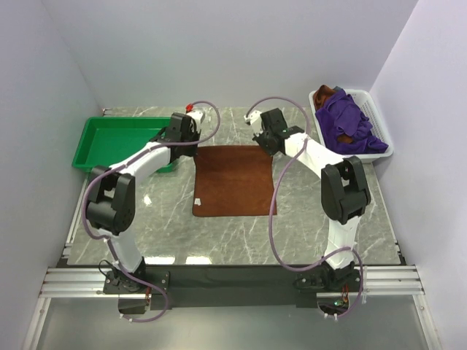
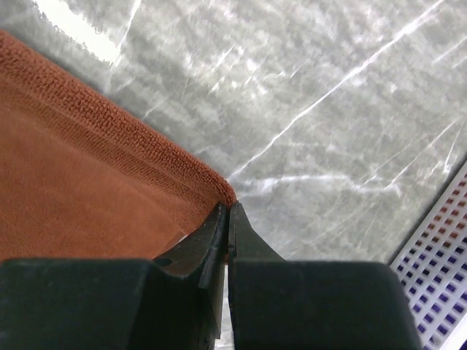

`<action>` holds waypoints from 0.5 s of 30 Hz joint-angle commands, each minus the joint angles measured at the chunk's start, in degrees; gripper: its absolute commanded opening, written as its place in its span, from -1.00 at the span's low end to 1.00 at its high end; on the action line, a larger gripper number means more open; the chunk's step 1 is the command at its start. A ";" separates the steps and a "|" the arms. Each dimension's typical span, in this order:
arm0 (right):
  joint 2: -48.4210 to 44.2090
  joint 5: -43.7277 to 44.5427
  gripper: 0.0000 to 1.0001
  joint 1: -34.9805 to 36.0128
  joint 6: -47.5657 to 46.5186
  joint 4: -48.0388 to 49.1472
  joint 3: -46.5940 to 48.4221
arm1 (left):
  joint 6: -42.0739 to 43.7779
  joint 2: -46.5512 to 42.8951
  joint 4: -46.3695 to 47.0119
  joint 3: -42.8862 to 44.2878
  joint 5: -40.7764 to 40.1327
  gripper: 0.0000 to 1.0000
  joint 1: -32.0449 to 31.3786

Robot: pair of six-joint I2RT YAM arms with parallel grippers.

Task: Fold and stack the towels
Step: Fold the towel

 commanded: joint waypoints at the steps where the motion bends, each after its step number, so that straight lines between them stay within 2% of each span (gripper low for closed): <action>1: -4.60 6.71 -1.00 0.18 0.40 3.45 -4.08 | -1.58 -5.04 2.35 -3.75 -2.66 -0.99 0.43; 15: -14.79 12.77 -0.99 3.69 2.51 9.87 -19.38 | -5.44 -14.88 5.52 -15.53 -6.52 -0.99 -3.87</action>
